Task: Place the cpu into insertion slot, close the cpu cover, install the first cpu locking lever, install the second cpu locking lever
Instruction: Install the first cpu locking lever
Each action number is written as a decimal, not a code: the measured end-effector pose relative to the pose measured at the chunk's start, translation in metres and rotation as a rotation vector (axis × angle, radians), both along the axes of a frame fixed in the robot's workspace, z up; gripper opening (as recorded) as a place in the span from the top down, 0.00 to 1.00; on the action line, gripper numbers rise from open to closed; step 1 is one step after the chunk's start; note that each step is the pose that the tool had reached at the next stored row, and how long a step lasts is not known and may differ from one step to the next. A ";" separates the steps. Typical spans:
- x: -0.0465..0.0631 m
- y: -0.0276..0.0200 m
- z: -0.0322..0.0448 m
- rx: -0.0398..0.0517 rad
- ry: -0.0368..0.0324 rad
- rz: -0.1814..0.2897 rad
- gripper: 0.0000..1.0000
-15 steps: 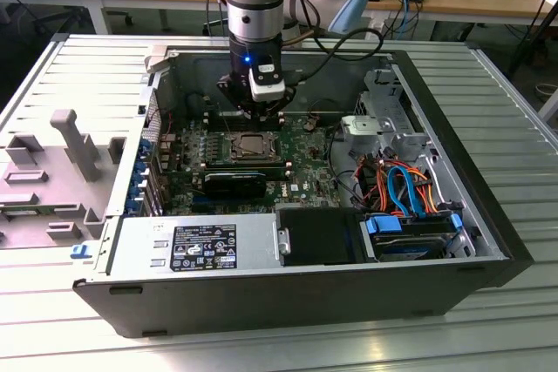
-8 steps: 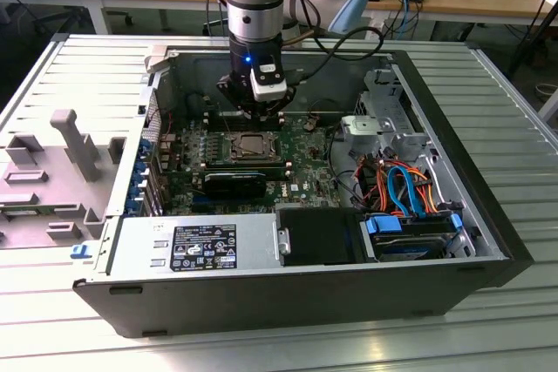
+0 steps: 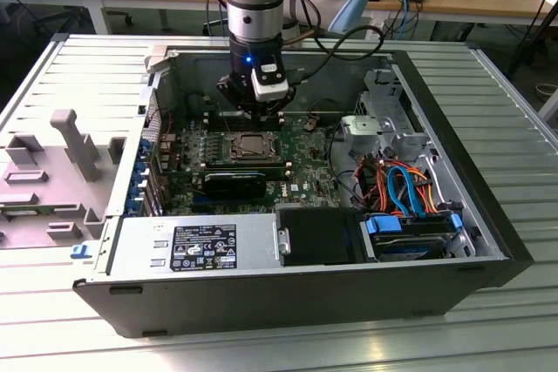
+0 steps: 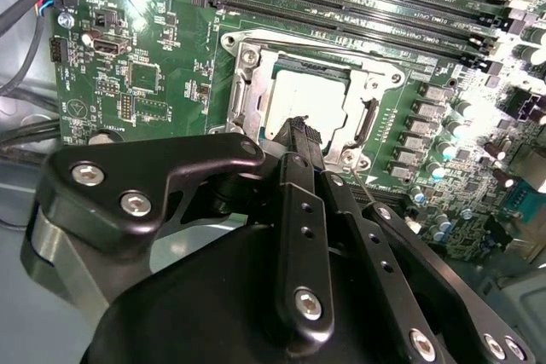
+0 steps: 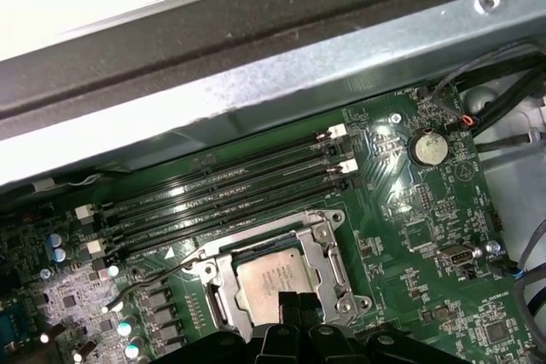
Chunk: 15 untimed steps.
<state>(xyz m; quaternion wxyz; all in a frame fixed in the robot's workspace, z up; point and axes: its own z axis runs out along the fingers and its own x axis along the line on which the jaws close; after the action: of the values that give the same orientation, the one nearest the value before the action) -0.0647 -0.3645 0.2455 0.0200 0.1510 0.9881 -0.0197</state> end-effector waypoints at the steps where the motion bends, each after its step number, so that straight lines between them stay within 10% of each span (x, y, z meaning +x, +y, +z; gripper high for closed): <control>1: 0.000 0.0000 0.0000 0.0000 0.0000 0.002 0.89; 15: 0.000 0.0000 0.0000 -0.0001 0.0001 0.044 0.89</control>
<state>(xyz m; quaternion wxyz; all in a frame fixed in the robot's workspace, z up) -0.0647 -0.3645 0.2456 0.0204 0.1292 0.9912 -0.0193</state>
